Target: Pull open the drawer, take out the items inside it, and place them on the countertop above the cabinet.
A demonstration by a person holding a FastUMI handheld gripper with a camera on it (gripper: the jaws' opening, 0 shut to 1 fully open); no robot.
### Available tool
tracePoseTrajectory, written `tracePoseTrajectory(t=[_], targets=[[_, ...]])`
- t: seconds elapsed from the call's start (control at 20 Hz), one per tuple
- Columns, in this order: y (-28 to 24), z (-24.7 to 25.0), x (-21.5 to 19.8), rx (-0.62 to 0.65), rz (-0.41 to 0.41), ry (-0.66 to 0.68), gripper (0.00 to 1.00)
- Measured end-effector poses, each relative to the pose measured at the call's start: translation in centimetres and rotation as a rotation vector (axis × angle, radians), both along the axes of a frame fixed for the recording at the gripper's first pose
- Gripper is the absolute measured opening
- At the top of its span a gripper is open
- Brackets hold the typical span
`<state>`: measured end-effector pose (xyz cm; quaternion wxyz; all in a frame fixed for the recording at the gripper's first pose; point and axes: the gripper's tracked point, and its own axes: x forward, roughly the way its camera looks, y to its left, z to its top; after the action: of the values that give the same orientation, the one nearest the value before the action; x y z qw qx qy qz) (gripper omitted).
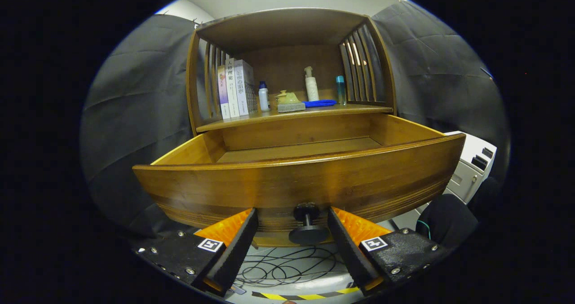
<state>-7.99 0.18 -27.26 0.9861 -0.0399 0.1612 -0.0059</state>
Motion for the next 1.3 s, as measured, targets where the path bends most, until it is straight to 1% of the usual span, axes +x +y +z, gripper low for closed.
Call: tracePoseTrajectory(t=[0.3,0.45,0.6,0.75,0.9,1.05,1.3], targets=[[-0.6,1.3,0.0,0.001,0.006,-0.027,0.95],[-1.1,1.9,0.4,-0.027,0.017,-0.046,0.94],[-1.7,2.5,1.8,-0.095,0.047,-0.071,0.94],[-1.6,2.5,3.3,-0.080,0.051,-0.076,0.94],[-1.4,2.6,5.4,-0.079,0.049,-0.085,0.94],[-1.1,3.3,8.7,-0.085,0.050,-0.125,0.94],[-0.8,2.5,14.4,-0.096,0.047,-0.128,0.94]])
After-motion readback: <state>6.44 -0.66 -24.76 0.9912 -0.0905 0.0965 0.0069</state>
